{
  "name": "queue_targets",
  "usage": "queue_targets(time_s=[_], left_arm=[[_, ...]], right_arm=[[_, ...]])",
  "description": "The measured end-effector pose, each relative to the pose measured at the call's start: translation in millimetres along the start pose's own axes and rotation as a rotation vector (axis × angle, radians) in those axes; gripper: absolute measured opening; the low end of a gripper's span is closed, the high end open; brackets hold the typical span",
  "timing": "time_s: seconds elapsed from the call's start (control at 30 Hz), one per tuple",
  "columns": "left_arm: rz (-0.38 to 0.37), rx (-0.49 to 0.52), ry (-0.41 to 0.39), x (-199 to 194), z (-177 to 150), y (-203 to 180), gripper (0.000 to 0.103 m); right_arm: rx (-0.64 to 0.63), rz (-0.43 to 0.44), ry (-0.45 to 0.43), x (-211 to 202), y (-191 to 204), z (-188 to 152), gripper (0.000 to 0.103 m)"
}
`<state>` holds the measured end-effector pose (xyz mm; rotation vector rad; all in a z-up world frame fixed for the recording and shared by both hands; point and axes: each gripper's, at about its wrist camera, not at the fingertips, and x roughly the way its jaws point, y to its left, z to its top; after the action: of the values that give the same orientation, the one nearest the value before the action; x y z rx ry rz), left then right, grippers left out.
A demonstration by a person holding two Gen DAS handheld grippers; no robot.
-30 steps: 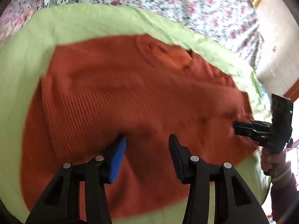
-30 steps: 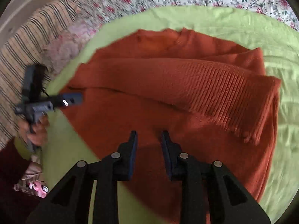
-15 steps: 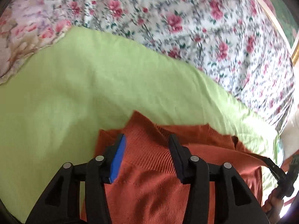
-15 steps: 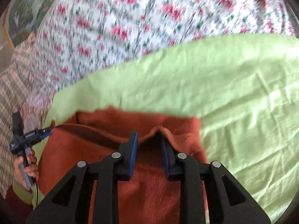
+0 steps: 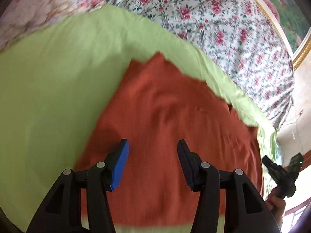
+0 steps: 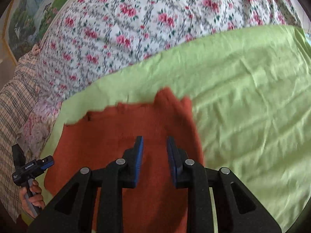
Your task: Fold small clothes
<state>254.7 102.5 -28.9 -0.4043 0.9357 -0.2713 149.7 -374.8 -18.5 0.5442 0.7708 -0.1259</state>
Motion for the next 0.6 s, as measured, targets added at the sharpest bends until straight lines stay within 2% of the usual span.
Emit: queue_targets(time_s=[0.13, 0.23, 0.37, 0.53, 0.6], left_arm=[[0.001, 0.015, 0.013, -25, -40, -1, 0.054], [-0.01, 0.002, 0.03, -40, -62, 3, 0.056], [-0.006, -0.036, 0.048, -53, -86, 14, 0.062], [-0.014, -0.094, 0.072, -51, -103, 26, 0.063], [-0.023, -0.107, 0.065, -50, -102, 26, 0.068]], right_arm=[[-0.013, 0.01, 0.081, -7, 4, -46, 0.026], [-0.012, -0.018, 0.099, -21, -1, -74, 0.026], [0.046, -0.048, 0.07, -47, -13, -89, 0.026], [0.033, -0.062, 0.054, -69, -7, -94, 0.027], [0.035, -0.049, 0.049, -74, -3, -94, 0.028]])
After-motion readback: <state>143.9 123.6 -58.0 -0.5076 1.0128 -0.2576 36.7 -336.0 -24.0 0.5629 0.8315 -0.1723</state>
